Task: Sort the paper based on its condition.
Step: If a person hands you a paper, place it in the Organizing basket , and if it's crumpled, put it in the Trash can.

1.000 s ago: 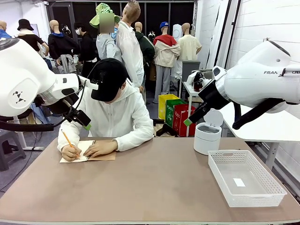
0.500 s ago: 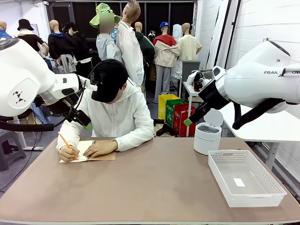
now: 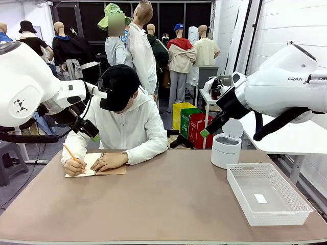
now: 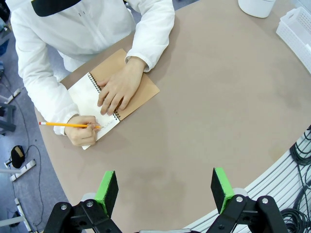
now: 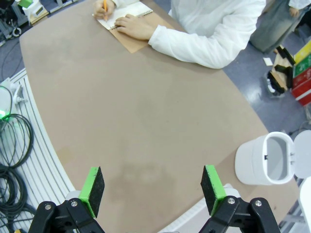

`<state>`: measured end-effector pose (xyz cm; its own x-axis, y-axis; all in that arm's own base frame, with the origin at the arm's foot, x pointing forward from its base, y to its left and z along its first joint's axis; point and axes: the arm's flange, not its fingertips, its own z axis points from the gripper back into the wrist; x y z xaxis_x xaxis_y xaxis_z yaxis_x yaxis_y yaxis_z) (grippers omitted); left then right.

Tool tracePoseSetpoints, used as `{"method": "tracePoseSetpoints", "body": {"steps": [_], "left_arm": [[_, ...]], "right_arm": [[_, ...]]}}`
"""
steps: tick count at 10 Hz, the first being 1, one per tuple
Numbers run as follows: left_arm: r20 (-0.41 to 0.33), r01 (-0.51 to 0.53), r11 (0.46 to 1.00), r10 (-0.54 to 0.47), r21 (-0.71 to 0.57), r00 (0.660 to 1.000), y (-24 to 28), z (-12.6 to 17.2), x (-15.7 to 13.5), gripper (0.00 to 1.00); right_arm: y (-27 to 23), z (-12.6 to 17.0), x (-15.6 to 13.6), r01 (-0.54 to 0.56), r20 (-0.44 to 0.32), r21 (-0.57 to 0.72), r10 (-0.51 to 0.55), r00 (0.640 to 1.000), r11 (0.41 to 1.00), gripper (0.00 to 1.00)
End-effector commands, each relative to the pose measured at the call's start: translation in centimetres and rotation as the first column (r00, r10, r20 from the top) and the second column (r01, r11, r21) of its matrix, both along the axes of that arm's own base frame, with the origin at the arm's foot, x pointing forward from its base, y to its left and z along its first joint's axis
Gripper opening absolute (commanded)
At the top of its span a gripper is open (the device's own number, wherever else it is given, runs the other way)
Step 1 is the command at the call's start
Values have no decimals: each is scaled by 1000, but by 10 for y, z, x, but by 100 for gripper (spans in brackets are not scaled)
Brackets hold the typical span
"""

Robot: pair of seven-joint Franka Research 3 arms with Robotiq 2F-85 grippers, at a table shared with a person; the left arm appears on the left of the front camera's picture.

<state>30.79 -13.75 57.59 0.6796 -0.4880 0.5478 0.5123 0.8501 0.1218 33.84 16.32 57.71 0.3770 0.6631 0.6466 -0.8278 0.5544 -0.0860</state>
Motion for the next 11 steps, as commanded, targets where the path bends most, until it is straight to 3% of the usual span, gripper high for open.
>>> {"method": "tracePoseSetpoints", "body": {"steps": [1, 11], "left_arm": [[-1, 0, 1000, 0, 1, 1000, 0, 0, 0, 100], [-1, 0, 1000, 0, 1, 1000, 0, 0, 0, 100]], "right_arm": [[0, 0, 0, -5, -4, -4, 5, 1000, 1000, 100], [0, 0, 0, -5, -4, -4, 5, 1000, 1000, 100]]}}
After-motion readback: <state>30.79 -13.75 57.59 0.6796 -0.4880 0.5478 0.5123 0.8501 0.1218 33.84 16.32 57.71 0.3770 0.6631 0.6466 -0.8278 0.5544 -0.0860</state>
